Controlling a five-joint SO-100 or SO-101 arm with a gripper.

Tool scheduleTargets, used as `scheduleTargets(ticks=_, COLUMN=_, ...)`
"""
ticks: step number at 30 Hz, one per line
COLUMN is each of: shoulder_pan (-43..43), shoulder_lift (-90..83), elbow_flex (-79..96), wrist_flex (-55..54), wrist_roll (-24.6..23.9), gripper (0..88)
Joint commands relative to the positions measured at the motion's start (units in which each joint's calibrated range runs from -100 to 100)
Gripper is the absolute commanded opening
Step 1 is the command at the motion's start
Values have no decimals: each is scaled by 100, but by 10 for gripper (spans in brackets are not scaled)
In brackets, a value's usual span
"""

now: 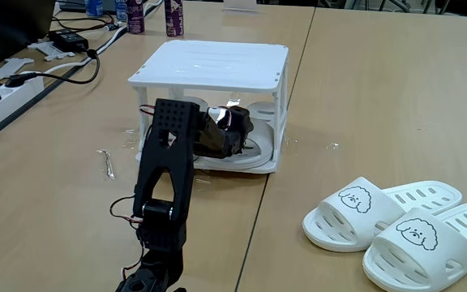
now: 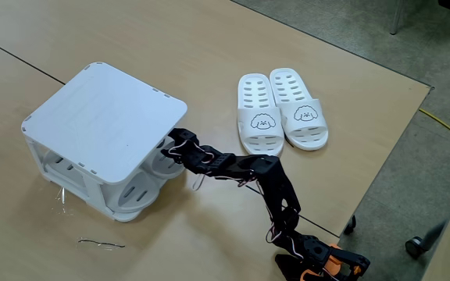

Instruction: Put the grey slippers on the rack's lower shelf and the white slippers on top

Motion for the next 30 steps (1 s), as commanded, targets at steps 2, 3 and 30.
scheduleTargets(ticks=2, shoulder_pan=-14, shoulder_lift=-2215, elbow_flex=1817, wrist_flex=-60, wrist_roll=42, gripper=300)
scheduleTargets(ticks=3, shoulder_pan=3, shoulder_lift=-2661, elbow_flex=2259, wrist_flex=-69, wrist_roll=42, gripper=268)
scheduleTargets(ticks=30, shoulder_pan=3268, shoulder_lift=-768, elbow_flex=5949, wrist_flex=-5021, wrist_roll=42, gripper=23)
